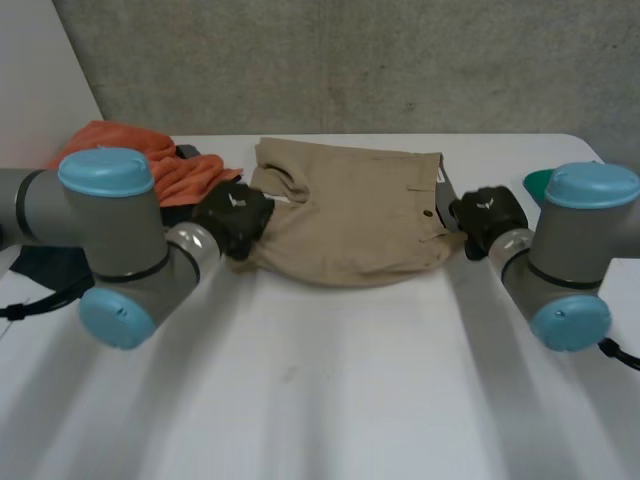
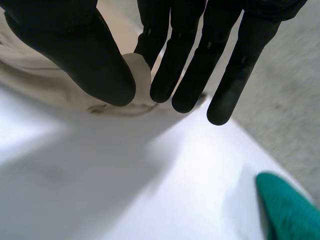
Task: Fold the laundry.
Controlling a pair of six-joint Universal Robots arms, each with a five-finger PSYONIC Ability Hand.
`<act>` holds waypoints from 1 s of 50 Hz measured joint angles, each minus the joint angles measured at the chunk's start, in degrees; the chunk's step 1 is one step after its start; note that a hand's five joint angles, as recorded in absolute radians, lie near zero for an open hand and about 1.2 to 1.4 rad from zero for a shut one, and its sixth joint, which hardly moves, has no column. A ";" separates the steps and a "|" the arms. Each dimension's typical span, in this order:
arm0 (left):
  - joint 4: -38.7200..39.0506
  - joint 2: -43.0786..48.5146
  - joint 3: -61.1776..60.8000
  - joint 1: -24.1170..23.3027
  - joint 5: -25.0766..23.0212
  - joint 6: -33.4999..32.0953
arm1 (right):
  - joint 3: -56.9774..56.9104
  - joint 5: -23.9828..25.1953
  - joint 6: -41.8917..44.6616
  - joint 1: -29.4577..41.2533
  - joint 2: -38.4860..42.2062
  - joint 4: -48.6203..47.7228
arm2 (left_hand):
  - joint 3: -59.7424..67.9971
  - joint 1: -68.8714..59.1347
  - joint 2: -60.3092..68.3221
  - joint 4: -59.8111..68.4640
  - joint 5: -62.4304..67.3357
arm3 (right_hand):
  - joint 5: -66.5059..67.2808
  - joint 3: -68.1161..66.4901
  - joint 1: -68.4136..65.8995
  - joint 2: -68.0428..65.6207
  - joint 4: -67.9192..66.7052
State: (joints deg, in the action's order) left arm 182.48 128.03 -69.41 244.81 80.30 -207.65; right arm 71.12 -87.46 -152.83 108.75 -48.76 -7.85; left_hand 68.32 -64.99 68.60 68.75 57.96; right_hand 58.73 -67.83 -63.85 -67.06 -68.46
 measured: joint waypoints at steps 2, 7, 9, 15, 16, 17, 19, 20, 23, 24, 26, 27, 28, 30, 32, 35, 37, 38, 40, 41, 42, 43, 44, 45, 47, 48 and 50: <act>-4.77 -3.01 -3.26 -1.26 -0.06 -2.89 | 2.11 0.44 1.87 -0.52 -2.62 5.31 | 0.00 0.00 0.00 0.00 0.00 | 0.00 0.00 0.00 0.00 0.00; -14.34 -8.23 -8.01 -3.77 0.79 -6.99 | 6.31 1.59 5.40 -1.66 -8.49 13.93 | 0.00 0.00 0.00 0.01 0.00 | 0.00 0.00 0.00 0.00 0.00; -19.48 -10.77 -10.43 -5.06 1.40 -8.57 | 9.27 2.59 7.89 -2.36 -12.17 17.94 | 0.00 0.00 0.00 0.01 0.00 | 0.00 0.00 0.00 0.00 0.00; -32.24 -17.52 -17.42 -8.02 2.78 -11.26 | 19.02 5.58 17.13 -4.75 -22.84 26.63 | 0.00 0.00 0.00 0.01 0.00 | 0.00 0.00 0.00 0.00 0.00; -33.86 -18.63 -18.48 -8.50 2.82 -11.48 | 20.99 6.17 19.28 -5.30 -24.84 28.12 | 0.00 0.00 0.00 0.00 0.00 | 0.01 0.00 0.00 0.00 0.00; -35.51 -19.94 -19.60 -9.10 2.76 -11.66 | 22.59 6.73 21.10 -5.76 -26.46 29.30 | 0.00 0.00 0.00 0.00 0.00 | 0.00 0.00 0.00 0.00 0.00; -38.16 -22.46 -21.54 -10.31 2.50 -11.89 | 25.89 8.12 25.11 -6.77 -29.72 31.68 | 0.00 0.00 0.00 0.00 0.00 | 0.00 0.00 0.00 0.00 0.00; -39.67 -24.22 -22.73 -11.25 2.24 -11.99 | 27.98 9.34 27.91 -7.43 -31.85 33.19 | 0.00 0.00 0.00 0.00 0.00 | 0.00 0.00 0.00 0.00 0.00; -41.55 -27.25 -24.33 -13.07 1.83 -12.14 | 30.65 11.59 31.79 -8.47 -34.73 35.14 | 0.00 0.00 0.00 0.01 0.00 | 0.00 0.00 0.00 0.00 0.00; -41.79 -28.05 -24.59 -13.61 1.82 -12.20 | 31.30 12.48 32.77 -8.84 -35.51 35.64 | 0.00 0.00 0.00 0.00 0.00 | 0.00 0.00 0.00 0.00 0.00; -41.68 -29.27 -24.71 -14.51 1.99 -12.33 | 31.93 13.89 33.85 -9.38 -36.47 36.17 | 0.00 0.00 0.00 0.01 0.00 | 0.00 0.00 0.00 0.00 0.00; -41.62 -29.41 -24.69 -14.62 2.04 -12.35 | 32.00 14.15 33.96 -9.47 -36.60 36.23 | 0.00 0.00 0.00 0.01 0.00 | 0.00 0.00 0.00 0.00 0.00; -41.09 -29.54 -24.35 -14.80 2.36 -12.45 | 31.74 14.66 33.64 -9.60 -36.57 36.06 | 0.00 0.00 0.00 0.00 0.00 | 0.01 0.00 0.00 0.00 0.00; -39.08 -28.75 -22.82 -14.48 3.57 -12.83 | 30.14 15.26 31.43 -9.56 -35.55 34.80 | 0.00 0.00 0.00 0.00 0.00 | 0.00 0.00 0.00 0.00 0.00; -36.26 -26.76 -20.15 -13.65 5.28 -13.42 | 27.89 15.37 28.30 -9.20 -33.93 32.81 | 0.00 0.00 0.00 0.00 0.00 | 0.00 0.00 0.00 0.00 0.00; -31.80 -22.38 -14.66 -12.05 7.65 -14.39 | 22.71 14.66 21.53 -7.99 -30.00 28.03 | 0.00 0.00 0.00 0.00 0.00 | 0.00 0.00 0.00 0.00 0.00; -28.52 -18.28 -9.47 -10.81 8.97 -14.95 | 18.42 13.31 16.54 -6.93 -26.47 24.10 | 0.00 0.00 0.00 0.01 0.00 | 0.00 0.00 0.00 0.00 0.00; -27.34 -16.53 -7.22 -10.34 9.37 -15.14 | 16.72 12.60 14.73 -6.46 -25.00 22.66 | 0.00 0.00 0.00 0.01 0.00 | 0.00 0.00 0.00 0.00 0.00; -25.05 -12.43 -1.75 -9.31 10.09 -15.49 | 13.00 10.66 11.07 -5.30 -21.66 19.69 | 0.00 0.00 0.00 0.01 0.00 | 0.00 0.00 0.00 0.00 0.00; -24.30 -10.70 0.71 -8.95 10.27 -15.55 | 11.36 9.64 9.70 -4.77 -20.17 18.51 | 0.00 0.00 0.00 0.01 0.00 | 0.00 0.00 0.00 0.00 0.00; -23.77 -8.89 3.35 -8.63 10.40 -15.58 | 9.48 8.34 8.26 -4.18 -18.47 17.29 | 0.00 0.00 0.00 0.01 0.00 | 0.00 0.00 0.00 0.00 0.00; -23.26 -6.97 6.26 -8.34 10.47 -15.57 | 8.04 7.35 7.25 -3.77 -17.19 16.35 | 0.00 0.00 0.00 0.01 0.00 | 0.00 0.00 0.00 0.00 0.00; -22.93 -5.23 8.95 -8.10 10.52 -15.55 | 6.25 6.02 6.08 -3.29 -15.59 15.25 | 0.00 0.00 0.00 0.01 0.00 | 0.00 0.00 0.00 0.00 0.00; -22.54 -2.55 13.16 -7.79 10.55 -15.51 | 3.84 4.24 4.61 -2.69 -13.43 13.76 | 0.00 0.00 0.00 0.01 0.00 | 0.00 0.00 0.00 0.00 0.00; -22.18 2.09 20.68 -7.45 10.61 -15.41 | -0.16 1.50 2.48 -1.75 -9.90 11.30 | 0.00 0.00 0.00 0.01 0.00 | 0.00 0.00 0.00 0.00 0.00; -22.14 2.81 21.86 -7.41 10.63 -15.40 | -0.77 1.11 2.20 -1.61 -9.37 10.91 | 0.00 0.00 0.00 0.01 0.00 | 0.01 0.00 0.00 0.00 0.00; -22.10 6.77 28.18 -7.24 10.79 -15.33 | -3.96 -0.50 0.95 -0.91 -6.55 8.85 | 0.00 0.00 0.00 0.01 0.00 | 0.00 0.00 0.00 0.00 0.00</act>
State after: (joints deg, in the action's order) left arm 160.37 134.80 -41.22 237.57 91.09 -222.99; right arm 67.16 -87.96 -151.88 107.84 -55.31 1.00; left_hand 68.33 -64.99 68.61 68.76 57.96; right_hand 58.72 -67.83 -63.85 -67.06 -68.46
